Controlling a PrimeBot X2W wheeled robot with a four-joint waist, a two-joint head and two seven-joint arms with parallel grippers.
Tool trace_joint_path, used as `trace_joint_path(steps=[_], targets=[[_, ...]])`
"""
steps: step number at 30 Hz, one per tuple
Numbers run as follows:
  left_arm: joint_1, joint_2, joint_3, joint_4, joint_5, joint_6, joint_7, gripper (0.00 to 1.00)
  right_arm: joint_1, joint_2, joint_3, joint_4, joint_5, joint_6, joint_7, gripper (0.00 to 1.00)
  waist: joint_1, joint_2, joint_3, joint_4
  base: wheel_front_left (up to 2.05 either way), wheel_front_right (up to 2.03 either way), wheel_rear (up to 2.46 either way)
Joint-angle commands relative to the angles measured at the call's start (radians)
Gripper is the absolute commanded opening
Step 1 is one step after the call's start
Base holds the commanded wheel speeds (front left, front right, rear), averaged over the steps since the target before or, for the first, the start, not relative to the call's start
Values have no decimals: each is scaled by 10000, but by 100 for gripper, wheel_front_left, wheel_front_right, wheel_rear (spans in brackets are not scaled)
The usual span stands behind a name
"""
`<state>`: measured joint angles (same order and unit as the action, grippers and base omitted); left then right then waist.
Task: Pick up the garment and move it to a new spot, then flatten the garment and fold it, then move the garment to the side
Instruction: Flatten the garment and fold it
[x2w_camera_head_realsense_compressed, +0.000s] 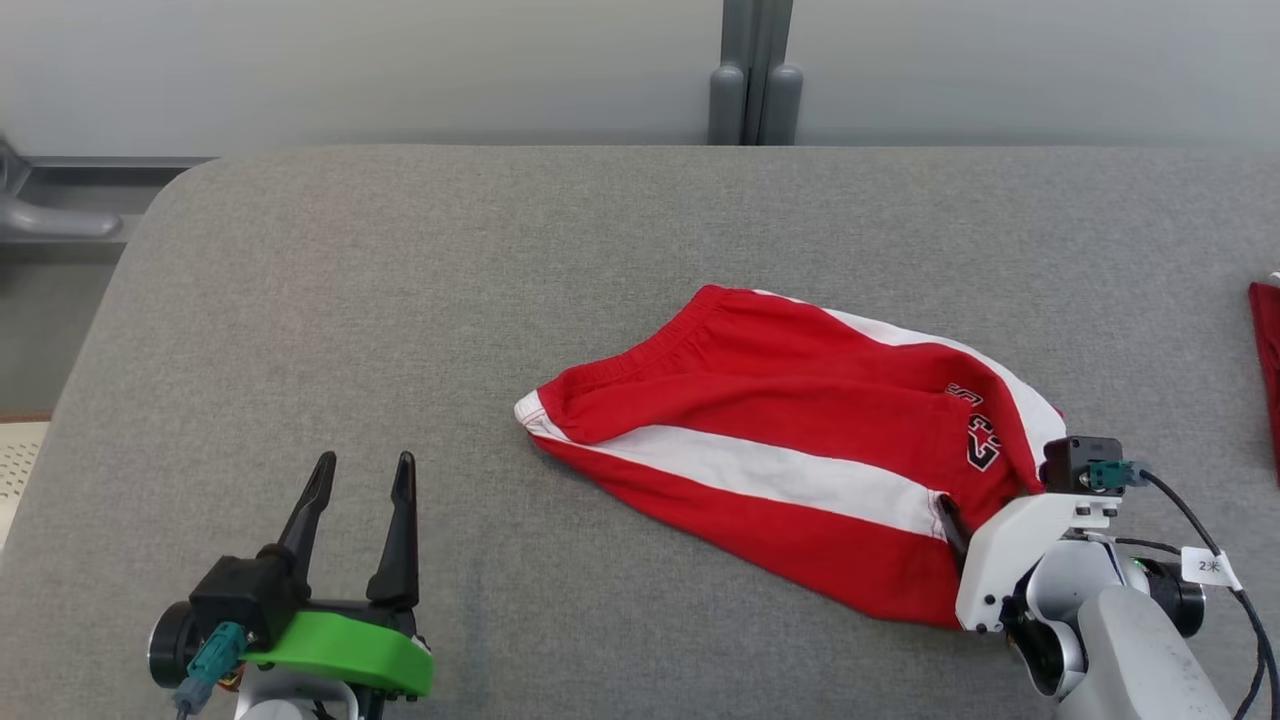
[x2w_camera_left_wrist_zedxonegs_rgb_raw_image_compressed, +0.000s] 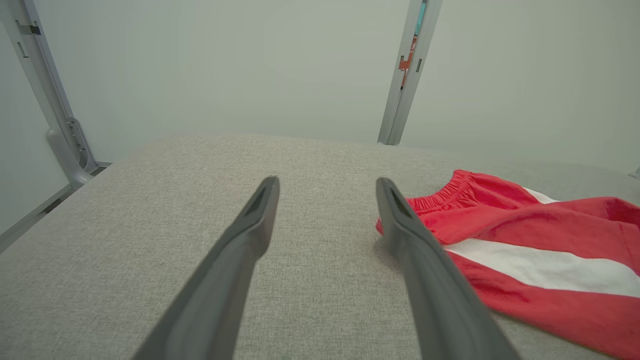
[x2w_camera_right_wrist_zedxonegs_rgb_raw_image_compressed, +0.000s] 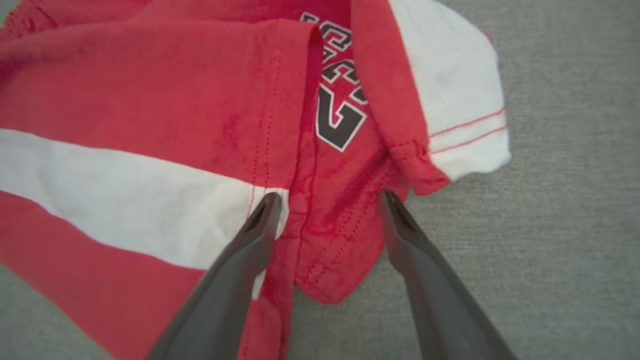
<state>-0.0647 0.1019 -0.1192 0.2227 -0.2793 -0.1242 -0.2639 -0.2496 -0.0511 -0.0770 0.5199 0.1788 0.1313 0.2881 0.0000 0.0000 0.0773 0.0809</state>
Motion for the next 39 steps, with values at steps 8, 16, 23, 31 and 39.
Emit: trace_joint_path(steps=[8, 16, 23, 31, 39], targets=[[-179, -24, -17, 20, -7, -54, 1, 100, -436, 18, -92, 1379, -441, -13, 452, 0, 0, 0, 100, 310, 0, 0, 0], [-247, 20, -94, -14, -29, -64, 1, 100, -1579, -549, -953, 961, -2044, -17, -352, 0, 0, 0, 170, 487, 0, 0, 0], [-329, 85, -286, 11, -85, -66, 1, 100, -2535, -1414, -569, 1353, -2478, -16, -646, 0, 0, 0, 205, 628, 0, 0, 0], [-317, 150, -240, 68, -148, -67, 1, 100, -2520, -1803, -878, 1528, -2723, -16, -1025, 0, 0, 0, 95, 589, 0, 0, 0], [-230, 127, -99, 81, -81, -68, 1, 100, -2140, -1602, -1072, 1363, -2575, -16, -1220, 100, 0, 0, -48, 205, 0, 0, 0]])
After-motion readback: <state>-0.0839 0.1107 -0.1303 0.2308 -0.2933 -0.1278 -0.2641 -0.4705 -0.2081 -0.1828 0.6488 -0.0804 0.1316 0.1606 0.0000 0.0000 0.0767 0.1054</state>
